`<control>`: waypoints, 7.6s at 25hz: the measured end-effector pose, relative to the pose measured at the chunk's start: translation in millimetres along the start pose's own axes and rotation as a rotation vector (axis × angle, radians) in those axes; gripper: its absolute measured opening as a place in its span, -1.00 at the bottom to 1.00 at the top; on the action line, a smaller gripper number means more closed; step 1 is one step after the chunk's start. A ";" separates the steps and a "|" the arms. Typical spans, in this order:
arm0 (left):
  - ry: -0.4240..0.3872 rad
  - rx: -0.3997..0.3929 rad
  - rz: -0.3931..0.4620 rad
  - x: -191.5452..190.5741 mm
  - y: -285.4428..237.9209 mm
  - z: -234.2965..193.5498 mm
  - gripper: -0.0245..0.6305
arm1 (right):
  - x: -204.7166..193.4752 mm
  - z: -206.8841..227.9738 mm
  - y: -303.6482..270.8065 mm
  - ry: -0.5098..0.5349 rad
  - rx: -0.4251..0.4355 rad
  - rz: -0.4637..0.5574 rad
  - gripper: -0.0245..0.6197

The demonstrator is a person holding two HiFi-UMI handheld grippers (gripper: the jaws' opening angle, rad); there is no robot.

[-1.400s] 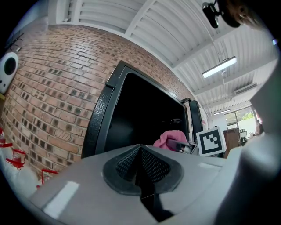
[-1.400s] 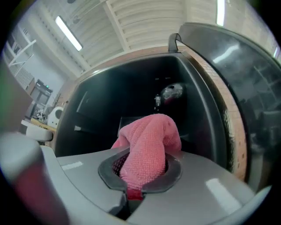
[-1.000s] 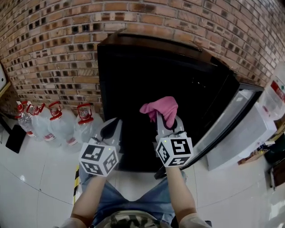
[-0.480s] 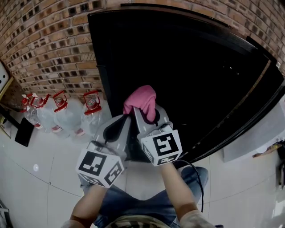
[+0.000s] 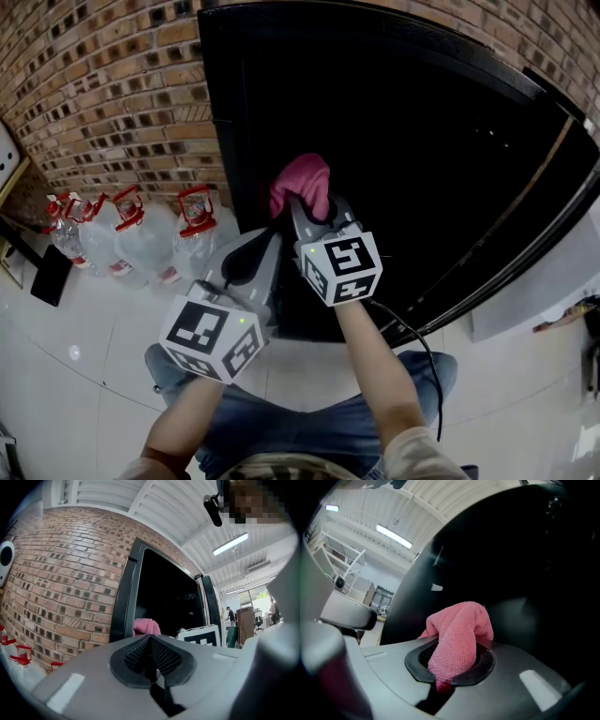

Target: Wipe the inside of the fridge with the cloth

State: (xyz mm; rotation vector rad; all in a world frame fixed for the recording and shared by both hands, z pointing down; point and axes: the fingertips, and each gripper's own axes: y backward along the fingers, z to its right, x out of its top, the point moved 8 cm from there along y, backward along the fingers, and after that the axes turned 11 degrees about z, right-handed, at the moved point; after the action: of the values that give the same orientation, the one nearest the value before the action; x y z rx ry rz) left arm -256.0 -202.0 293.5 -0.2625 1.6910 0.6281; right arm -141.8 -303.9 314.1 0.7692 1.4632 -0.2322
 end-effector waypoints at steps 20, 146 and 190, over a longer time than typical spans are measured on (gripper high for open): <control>0.010 -0.023 0.003 -15.3 -41.8 11.5 -0.95 | -76.6 94.8 -95.6 0.038 -0.117 -0.135 -0.85; 0.060 0.053 -0.057 -67.6 -17.5 38.3 -0.96 | -39.6 158.9 53.8 0.065 -0.565 -0.290 -0.85; 0.025 0.161 -0.116 -138.1 86.6 33.3 -0.96 | -99.9 -87.2 175.0 0.087 -0.138 -0.139 -0.85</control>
State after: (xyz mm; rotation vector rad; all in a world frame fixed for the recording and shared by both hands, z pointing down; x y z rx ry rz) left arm -240.7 -135.6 445.2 -0.2522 1.7270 0.4013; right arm -123.4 -152.3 471.8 0.5725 1.5996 -0.2031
